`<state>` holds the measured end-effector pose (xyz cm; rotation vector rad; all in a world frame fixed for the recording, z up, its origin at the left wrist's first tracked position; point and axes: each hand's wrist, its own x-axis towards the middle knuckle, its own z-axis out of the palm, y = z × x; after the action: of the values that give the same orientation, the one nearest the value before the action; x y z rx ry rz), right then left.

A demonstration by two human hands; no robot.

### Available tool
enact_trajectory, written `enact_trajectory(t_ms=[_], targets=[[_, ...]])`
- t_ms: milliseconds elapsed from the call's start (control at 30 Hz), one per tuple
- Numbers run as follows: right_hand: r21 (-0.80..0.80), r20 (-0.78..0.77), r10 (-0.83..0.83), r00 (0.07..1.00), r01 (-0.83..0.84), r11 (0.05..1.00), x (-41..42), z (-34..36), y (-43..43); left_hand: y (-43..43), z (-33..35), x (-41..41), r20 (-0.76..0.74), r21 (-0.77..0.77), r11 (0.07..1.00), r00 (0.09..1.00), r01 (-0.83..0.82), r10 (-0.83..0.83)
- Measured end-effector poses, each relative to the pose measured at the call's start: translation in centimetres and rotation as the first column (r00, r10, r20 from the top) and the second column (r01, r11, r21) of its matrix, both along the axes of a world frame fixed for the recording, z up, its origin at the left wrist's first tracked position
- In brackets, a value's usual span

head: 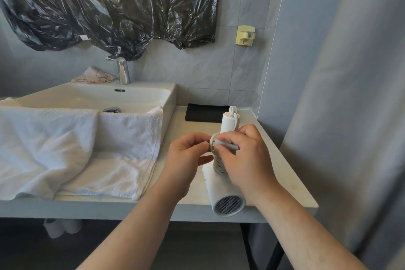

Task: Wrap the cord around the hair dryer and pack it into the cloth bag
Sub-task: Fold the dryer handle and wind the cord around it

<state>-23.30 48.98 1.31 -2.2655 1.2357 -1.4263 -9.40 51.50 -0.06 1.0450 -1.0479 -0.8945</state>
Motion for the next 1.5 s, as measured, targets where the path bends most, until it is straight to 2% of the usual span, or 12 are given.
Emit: enact_trajectory(t_ms=[167,300,500,700,933,1133,1267,1367,1433,1500], targets=[[-0.008,-0.026,-0.007,1.0,0.006,1.0,-0.1,0.0,-0.3,-0.4,0.0,0.5,-0.092,0.014,0.989,0.985,0.145,-0.143],[-0.083,-0.043,-0.011,0.999,0.007,0.997,-0.1,-0.7,-0.3,-0.4,-0.3,0.6,-0.155,0.043,0.975,0.966,0.217,-0.208],[-0.222,-0.207,-0.028,0.978,-0.019,0.975,-0.6,-1.8,-0.3,-0.3,-0.4,0.6,-0.205,0.03,0.962,0.943,0.272,-0.26],[-0.451,-0.234,-0.103,0.967,-0.014,0.892,-0.7,-2.0,-0.8,-0.5,-0.9,0.7,-0.237,0.022,0.951,0.926,0.309,-0.295],[-0.435,-0.161,-0.025,0.987,-0.048,0.899,-0.7,-2.5,-1.3,-0.6,-1.5,1.1,-0.191,-0.021,0.946,0.927,0.324,-0.321],[-0.44,-0.19,-0.004,0.982,-0.081,0.894,-1.4,-2.9,-1.6,-0.7,-2.2,0.8,-0.095,0.004,0.973,0.969,0.232,-0.23],[-0.34,-0.125,0.03,0.992,-0.071,0.938,-1.6,-2.6,-1.4,-0.9,-2.3,0.6,-0.082,0.009,0.974,0.97,0.228,-0.227],[-0.178,0.099,0.125,0.987,-0.106,0.978,-1.6,-2.1,-1.5,-1.0,-2.6,0.3,-0.095,0.026,0.973,0.969,0.23,-0.227],[0.002,0.277,0.125,0.953,-0.131,0.991,-1.5,-1.4,-2.2,-1.0,-2.8,0.0,-0.083,0.04,0.976,0.974,0.213,-0.209],[0.179,0.395,0.185,0.9,-0.273,0.945,-1.3,-0.3,-3.2,-1.1,-2.9,-0.3,-0.061,0.048,0.979,0.979,0.2,-0.197]])
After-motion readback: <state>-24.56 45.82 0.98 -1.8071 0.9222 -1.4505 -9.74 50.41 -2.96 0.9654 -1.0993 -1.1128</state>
